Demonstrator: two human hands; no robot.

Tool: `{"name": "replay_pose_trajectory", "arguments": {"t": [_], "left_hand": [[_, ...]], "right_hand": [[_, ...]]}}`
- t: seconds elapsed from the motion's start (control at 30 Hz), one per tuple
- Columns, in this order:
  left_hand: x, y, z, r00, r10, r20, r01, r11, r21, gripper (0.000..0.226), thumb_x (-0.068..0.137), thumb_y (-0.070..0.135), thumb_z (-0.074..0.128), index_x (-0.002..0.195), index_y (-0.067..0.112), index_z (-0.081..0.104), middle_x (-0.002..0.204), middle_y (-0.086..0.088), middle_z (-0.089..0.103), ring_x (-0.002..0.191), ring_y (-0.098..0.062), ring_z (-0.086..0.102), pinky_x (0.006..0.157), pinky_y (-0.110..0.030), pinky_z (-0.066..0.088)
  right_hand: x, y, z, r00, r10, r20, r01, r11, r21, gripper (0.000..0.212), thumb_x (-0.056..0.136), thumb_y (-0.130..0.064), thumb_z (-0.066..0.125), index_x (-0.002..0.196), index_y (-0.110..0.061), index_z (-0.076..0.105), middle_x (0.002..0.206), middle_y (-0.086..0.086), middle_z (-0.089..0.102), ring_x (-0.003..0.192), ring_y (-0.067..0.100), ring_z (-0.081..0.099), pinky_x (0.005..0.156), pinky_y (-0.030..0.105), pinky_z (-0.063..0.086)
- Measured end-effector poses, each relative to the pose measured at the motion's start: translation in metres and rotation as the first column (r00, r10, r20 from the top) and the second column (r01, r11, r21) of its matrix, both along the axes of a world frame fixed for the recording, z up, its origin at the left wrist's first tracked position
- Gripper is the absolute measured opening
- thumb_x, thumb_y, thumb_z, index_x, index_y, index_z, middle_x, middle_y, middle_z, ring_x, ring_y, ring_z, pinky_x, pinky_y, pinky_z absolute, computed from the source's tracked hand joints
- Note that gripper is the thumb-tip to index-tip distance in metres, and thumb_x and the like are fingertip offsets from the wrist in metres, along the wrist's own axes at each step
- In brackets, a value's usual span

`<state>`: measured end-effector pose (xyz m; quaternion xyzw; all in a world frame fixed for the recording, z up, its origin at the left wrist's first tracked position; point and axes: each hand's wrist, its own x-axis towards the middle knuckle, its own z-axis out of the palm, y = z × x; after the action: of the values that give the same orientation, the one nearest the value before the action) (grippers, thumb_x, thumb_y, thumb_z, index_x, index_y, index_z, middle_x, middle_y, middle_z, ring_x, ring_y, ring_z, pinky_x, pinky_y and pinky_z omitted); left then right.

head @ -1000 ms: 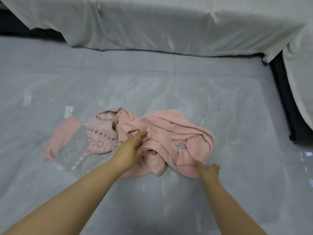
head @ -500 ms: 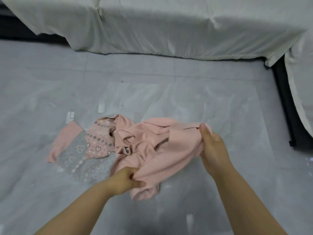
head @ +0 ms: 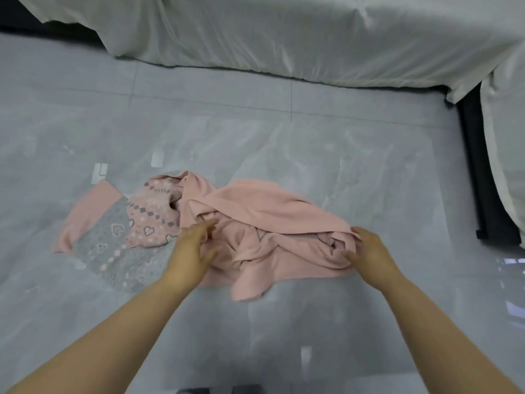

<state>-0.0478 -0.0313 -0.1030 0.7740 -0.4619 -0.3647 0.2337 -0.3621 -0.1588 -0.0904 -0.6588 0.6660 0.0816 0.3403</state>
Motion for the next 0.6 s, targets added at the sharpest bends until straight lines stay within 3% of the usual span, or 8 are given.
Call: {"name": "replay_pose_trajectory", "arguments": {"t": [0.07, 0.17, 0.27, 0.33, 0.4, 0.5, 0.57, 0.6], "left_hand": [[0.007, -0.009, -0.009, 0.993, -0.008, 0.121, 0.022, 0.994, -0.111, 0.05, 0.072, 0.001, 0.073, 0.121, 0.008, 0.06, 0.109, -0.015, 0.065, 0.095, -0.026, 0.054, 0.089, -0.035, 0.041], [0.022, -0.027, -0.029, 0.915, -0.053, 0.399, 0.126, 0.979, -0.161, 0.058, 0.073, 0.01, 0.074, 0.127, 0.012, 0.054, 0.132, -0.015, 0.056, 0.124, -0.034, 0.045, 0.105, -0.048, 0.032], [0.038, -0.045, -0.047, 0.884, -0.059, 0.463, 0.058, 0.998, 0.017, 0.077, 0.078, 0.033, 0.071, 0.143, 0.018, 0.033, 0.154, -0.012, 0.028, 0.143, -0.036, 0.02, 0.114, -0.052, 0.015], [0.045, -0.053, -0.053, 0.87, -0.134, 0.474, 0.03, 0.975, 0.22, 0.076, 0.08, 0.04, 0.066, 0.144, 0.02, 0.03, 0.153, -0.01, 0.03, 0.143, -0.033, 0.02, 0.115, -0.052, 0.011], [0.049, -0.055, -0.055, 0.833, -0.27, 0.483, 0.055, 0.909, 0.413, 0.064, 0.084, 0.035, 0.06, 0.141, 0.022, 0.034, 0.143, -0.008, 0.044, 0.136, -0.029, 0.034, 0.116, -0.05, 0.009], [0.061, -0.051, -0.054, 0.868, -0.247, 0.431, 0.023, 0.887, 0.461, 0.062, 0.081, 0.021, 0.058, 0.137, 0.026, 0.033, 0.122, -0.009, 0.061, 0.115, -0.032, 0.054, 0.108, -0.043, 0.027], [0.071, -0.046, -0.044, 0.937, -0.139, 0.319, -0.024, 0.889, 0.457, 0.062, 0.083, 0.012, 0.053, 0.139, 0.029, 0.034, 0.125, -0.011, 0.059, 0.108, -0.035, 0.057, 0.096, -0.039, 0.042], [0.075, -0.046, -0.035, 0.946, -0.117, 0.302, -0.029, 0.899, 0.437, 0.056, 0.083, 0.009, 0.055, 0.136, 0.026, 0.044, 0.127, -0.013, 0.055, 0.109, -0.036, 0.057, 0.093, -0.039, 0.044]], "right_hand": [[0.013, 0.0, -0.022, 0.997, -0.013, 0.074, 0.02, 0.996, -0.085, 0.05, 0.08, -0.014, 0.066, 0.126, -0.006, 0.048, 0.133, 0.019, 0.048, 0.125, 0.034, 0.042, 0.106, 0.035, 0.028], [0.033, -0.014, -0.057, 0.996, 0.045, 0.073, -0.03, 0.981, -0.192, 0.055, 0.079, -0.024, 0.065, 0.129, -0.012, 0.047, 0.136, 0.018, 0.046, 0.126, 0.036, 0.04, 0.107, 0.041, 0.028], [0.048, -0.028, -0.083, 0.957, 0.217, -0.192, -0.248, 0.956, -0.157, 0.065, 0.083, -0.025, 0.061, 0.139, -0.018, 0.03, 0.143, 0.016, 0.037, 0.127, 0.035, 0.037, 0.105, 0.04, 0.03], [0.053, -0.038, -0.086, 0.935, 0.228, -0.273, -0.28, 0.945, -0.168, 0.042, 0.089, -0.025, 0.05, 0.131, -0.02, 0.044, 0.128, 0.018, 0.053, 0.113, 0.036, 0.051, 0.09, 0.039, 0.041], [0.054, -0.046, -0.075, 0.988, 0.118, -0.104, -0.148, 0.925, -0.349, 0.026, 0.091, -0.027, 0.048, 0.107, -0.014, 0.063, 0.103, 0.022, 0.067, 0.091, 0.035, 0.061, 0.07, 0.034, 0.041], [0.041, -0.063, -0.034, 0.96, -0.073, 0.27, 0.198, 0.859, -0.471, 0.029, 0.085, -0.027, 0.05, 0.084, -0.004, 0.068, 0.084, 0.022, 0.07, 0.073, 0.018, 0.056, 0.059, 0.025, 0.03], [0.027, -0.076, 0.009, 0.904, -0.122, 0.409, 0.325, 0.819, -0.473, 0.023, 0.085, -0.022, 0.055, 0.087, -0.004, 0.07, 0.08, 0.007, 0.073, 0.074, 0.012, 0.057, 0.06, 0.016, 0.037], [0.021, -0.082, 0.031, 0.872, -0.151, 0.465, 0.378, 0.812, -0.444, 0.018, 0.084, -0.022, 0.058, 0.086, -0.008, 0.07, 0.073, -0.009, 0.071, 0.07, 0.003, 0.056, 0.062, 0.011, 0.04]]}}
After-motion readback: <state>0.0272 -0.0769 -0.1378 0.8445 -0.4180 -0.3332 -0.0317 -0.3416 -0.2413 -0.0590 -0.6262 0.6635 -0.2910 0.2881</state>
